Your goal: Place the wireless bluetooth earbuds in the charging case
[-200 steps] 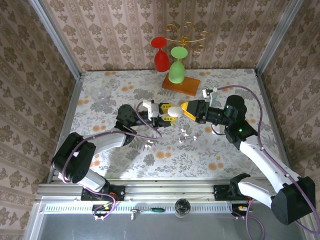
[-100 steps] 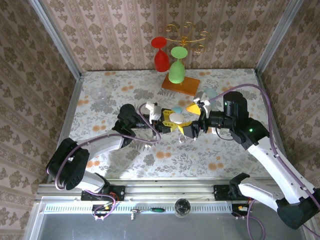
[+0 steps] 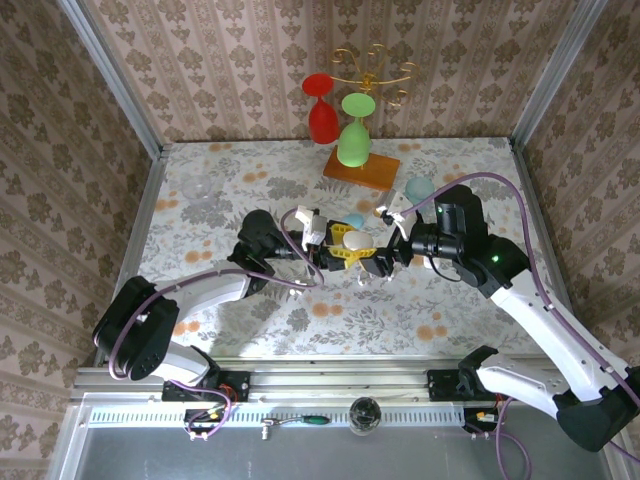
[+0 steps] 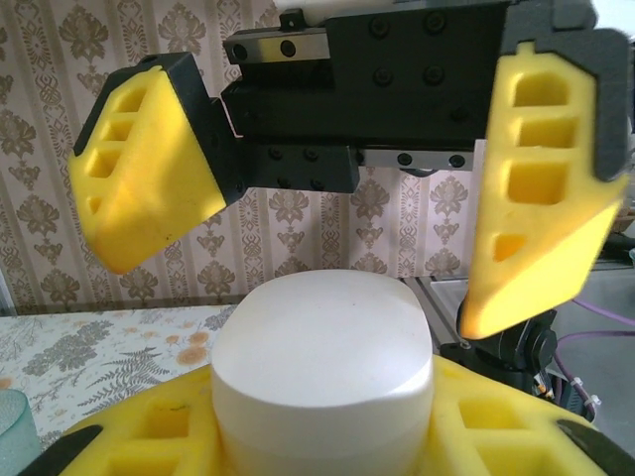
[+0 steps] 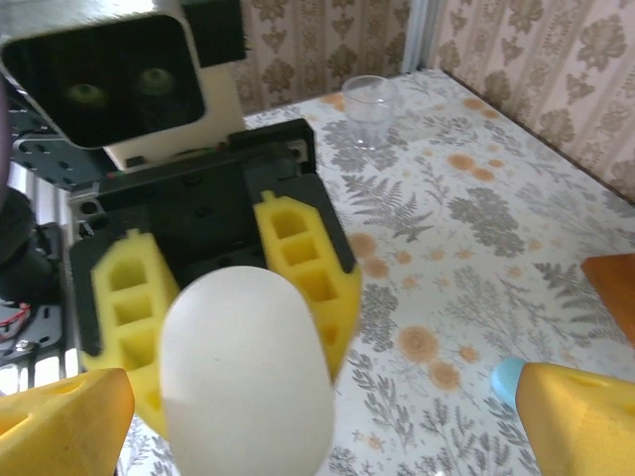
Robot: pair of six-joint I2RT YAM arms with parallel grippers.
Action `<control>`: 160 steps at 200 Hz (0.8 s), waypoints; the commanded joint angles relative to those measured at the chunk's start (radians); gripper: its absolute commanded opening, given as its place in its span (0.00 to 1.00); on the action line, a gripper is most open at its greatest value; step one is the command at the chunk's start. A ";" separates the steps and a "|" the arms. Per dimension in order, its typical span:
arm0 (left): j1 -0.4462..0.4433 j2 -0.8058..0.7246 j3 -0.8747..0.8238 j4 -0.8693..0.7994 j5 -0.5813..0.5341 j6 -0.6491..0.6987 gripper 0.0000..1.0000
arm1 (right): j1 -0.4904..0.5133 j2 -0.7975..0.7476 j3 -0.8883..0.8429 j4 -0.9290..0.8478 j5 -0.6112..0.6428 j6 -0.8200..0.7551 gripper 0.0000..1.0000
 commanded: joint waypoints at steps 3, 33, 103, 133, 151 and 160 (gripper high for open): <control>-0.010 -0.008 0.018 0.043 0.030 -0.018 0.35 | 0.003 0.004 -0.001 0.010 0.101 -0.012 0.99; -0.009 -0.014 0.012 0.044 0.032 -0.009 0.35 | -0.003 0.002 0.002 0.035 0.151 0.021 0.98; -0.009 -0.004 0.002 0.064 0.034 -0.005 0.35 | -0.063 0.020 -0.004 0.097 0.110 0.128 0.96; -0.010 -0.004 0.003 0.073 0.037 -0.011 0.34 | -0.070 0.040 -0.001 0.120 0.092 0.146 0.95; -0.011 -0.004 0.003 0.073 0.043 -0.018 0.34 | -0.080 0.053 -0.001 0.141 0.090 0.175 0.92; -0.010 -0.004 0.001 0.075 0.044 -0.021 0.34 | -0.084 0.059 -0.001 0.149 0.081 0.180 0.89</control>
